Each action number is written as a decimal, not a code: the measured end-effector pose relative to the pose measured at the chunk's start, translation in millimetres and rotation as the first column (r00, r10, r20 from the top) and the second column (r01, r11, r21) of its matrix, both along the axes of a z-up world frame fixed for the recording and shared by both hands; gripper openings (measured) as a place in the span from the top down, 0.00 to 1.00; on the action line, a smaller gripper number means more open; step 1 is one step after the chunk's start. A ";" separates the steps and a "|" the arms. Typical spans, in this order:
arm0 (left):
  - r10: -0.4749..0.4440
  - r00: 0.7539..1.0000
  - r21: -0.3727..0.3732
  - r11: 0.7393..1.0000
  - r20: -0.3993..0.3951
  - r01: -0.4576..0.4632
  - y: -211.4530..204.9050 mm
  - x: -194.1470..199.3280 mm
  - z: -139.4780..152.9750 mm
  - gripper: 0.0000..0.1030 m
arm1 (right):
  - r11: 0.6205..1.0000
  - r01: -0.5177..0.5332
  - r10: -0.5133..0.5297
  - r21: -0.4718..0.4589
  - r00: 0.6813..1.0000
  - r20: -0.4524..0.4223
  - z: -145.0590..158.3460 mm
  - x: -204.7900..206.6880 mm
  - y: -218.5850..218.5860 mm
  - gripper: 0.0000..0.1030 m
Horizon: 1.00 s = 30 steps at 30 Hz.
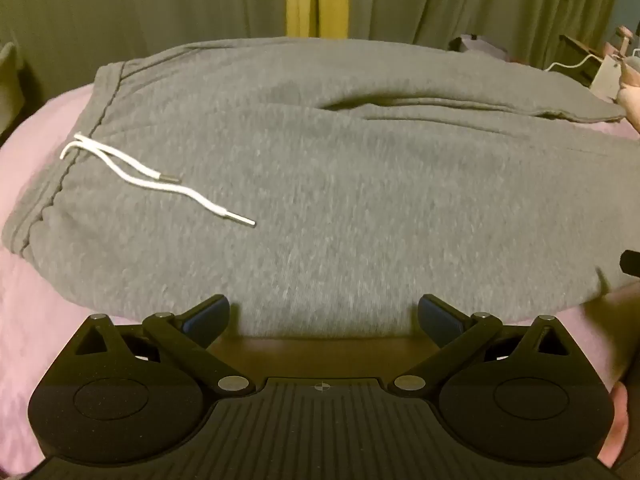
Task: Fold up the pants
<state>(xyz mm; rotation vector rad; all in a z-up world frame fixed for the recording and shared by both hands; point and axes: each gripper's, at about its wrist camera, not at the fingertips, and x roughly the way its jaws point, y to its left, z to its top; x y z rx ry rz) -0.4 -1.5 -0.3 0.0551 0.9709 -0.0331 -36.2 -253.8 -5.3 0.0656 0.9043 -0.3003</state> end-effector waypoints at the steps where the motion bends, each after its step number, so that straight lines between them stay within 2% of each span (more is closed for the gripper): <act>1: -0.003 1.000 0.004 1.000 0.003 0.003 -1.0 -0.4 -0.2 0.00 | 1.000 0.000 0.000 0.000 1.000 0.001 0.0 -0.1 -0.2 0.04; 3: 0.003 1.000 0.017 1.000 0.017 -0.003 -1.6 -3.3 -4.6 0.00 | 1.000 0.000 0.000 -0.003 1.000 0.000 0.1 0.0 -0.6 0.04; 12: 0.002 1.000 0.000 1.000 -0.022 -0.002 1.2 -0.9 -2.8 0.00 | 1.000 0.001 -0.001 -0.003 1.000 0.000 4.6 0.5 3.7 0.04; 30: 0.004 1.000 -0.003 1.000 -0.030 -0.004 2.3 1.1 -6.6 0.00 | 1.000 0.004 -0.004 0.008 1.000 0.005 1.7 0.0 -1.0 0.04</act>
